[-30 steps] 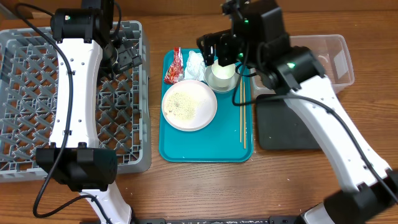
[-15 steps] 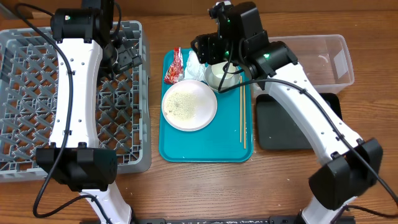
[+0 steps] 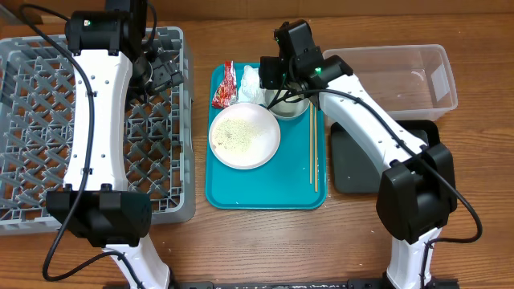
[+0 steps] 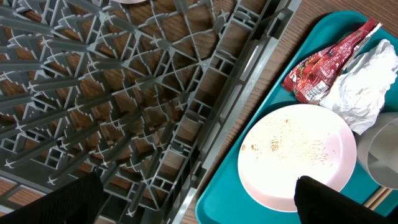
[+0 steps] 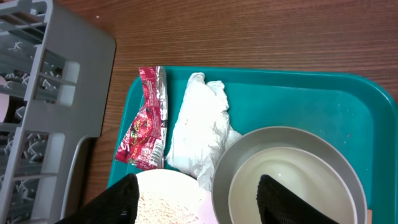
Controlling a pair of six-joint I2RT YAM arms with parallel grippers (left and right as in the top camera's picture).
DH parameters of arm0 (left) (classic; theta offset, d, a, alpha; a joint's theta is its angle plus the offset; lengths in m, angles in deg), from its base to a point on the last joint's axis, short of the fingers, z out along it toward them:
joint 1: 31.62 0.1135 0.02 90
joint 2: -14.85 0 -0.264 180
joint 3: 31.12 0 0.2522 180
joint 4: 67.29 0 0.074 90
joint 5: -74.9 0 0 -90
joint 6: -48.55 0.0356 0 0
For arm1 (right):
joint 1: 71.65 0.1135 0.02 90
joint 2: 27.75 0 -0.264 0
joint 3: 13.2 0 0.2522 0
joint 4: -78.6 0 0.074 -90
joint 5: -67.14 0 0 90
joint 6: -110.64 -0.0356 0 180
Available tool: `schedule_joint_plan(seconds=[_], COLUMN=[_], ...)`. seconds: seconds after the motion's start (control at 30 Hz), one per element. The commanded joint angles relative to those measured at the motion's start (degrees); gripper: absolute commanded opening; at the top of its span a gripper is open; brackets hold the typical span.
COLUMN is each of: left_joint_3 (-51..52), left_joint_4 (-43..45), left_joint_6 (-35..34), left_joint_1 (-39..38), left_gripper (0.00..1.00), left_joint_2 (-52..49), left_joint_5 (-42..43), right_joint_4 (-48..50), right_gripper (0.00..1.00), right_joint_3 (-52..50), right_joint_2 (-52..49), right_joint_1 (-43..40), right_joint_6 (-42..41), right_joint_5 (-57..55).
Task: Sort waste into correct bins and load items into the dishwasher
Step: 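Lower the right gripper into the white paper cup and grip it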
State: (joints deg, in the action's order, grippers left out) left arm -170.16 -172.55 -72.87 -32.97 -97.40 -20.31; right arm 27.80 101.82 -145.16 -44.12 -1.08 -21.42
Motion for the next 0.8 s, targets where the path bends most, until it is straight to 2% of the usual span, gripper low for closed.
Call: schedule_joint_plan(seconds=[0.0,0.43,0.77], left_joint_3=[0.0,0.0,0.0], left_joint_4=[0.1,0.1,0.1], left_joint_6=[-0.7,-0.7,-0.7], left_joint_1=[0.5,0.6,0.6], left_gripper=[1.0,1.0,1.0], left_joint_2=[-0.3,-0.3,-0.3], left_joint_5=[-0.9,-0.9,-0.9], right_joint_4=[0.1,-3.3,-3.4], right_gripper=[0.59,0.55,0.55], right_joint_3=[1.0,1.0,1.0], right_joint_2=[-1.5,-3.3,-3.3], right_joint_1=[1.3,5.7,5.9], right_joint_6=[-0.9,-1.0,-1.0], right_joint_5=[-2.3,-20.5,-15.5])
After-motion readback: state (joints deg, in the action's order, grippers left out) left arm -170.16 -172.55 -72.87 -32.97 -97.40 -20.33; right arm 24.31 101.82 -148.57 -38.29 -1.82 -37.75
